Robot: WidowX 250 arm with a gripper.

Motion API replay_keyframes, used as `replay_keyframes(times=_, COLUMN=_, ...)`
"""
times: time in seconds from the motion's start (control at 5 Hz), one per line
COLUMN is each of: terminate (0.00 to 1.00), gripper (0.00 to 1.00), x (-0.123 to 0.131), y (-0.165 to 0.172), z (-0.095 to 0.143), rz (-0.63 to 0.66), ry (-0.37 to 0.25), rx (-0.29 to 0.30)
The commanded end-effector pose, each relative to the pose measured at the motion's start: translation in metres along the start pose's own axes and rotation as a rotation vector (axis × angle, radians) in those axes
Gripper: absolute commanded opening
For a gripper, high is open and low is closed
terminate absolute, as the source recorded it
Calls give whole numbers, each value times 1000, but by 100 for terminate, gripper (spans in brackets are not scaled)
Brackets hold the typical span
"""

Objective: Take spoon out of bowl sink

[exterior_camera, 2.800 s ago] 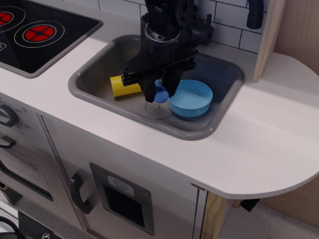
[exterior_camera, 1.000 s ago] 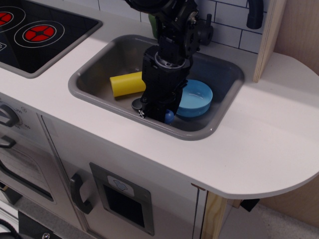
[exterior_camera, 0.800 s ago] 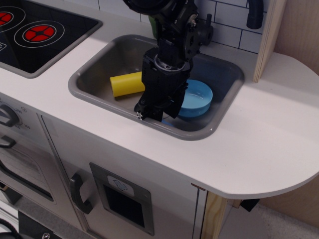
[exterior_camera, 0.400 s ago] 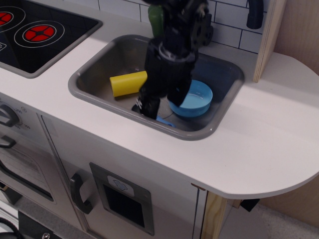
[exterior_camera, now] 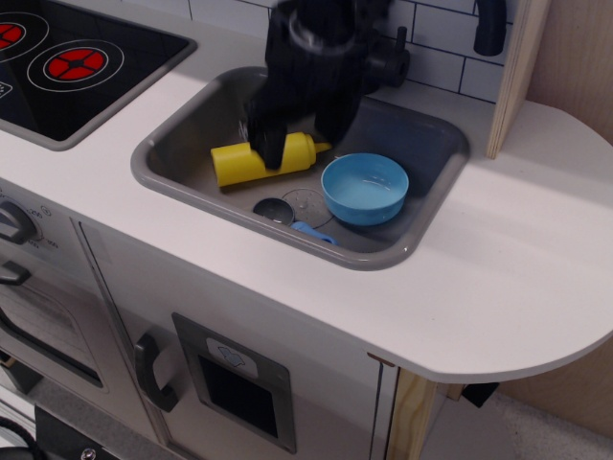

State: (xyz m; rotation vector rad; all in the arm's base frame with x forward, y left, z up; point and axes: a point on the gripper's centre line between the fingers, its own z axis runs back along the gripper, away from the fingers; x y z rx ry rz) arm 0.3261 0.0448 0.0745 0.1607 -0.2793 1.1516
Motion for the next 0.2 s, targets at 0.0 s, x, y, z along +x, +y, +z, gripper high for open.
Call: replay_keyframes(times=0.0, terminate=100, gripper=100, x=6, y=-6, z=24, rz=19, ry=-34, rx=-55)
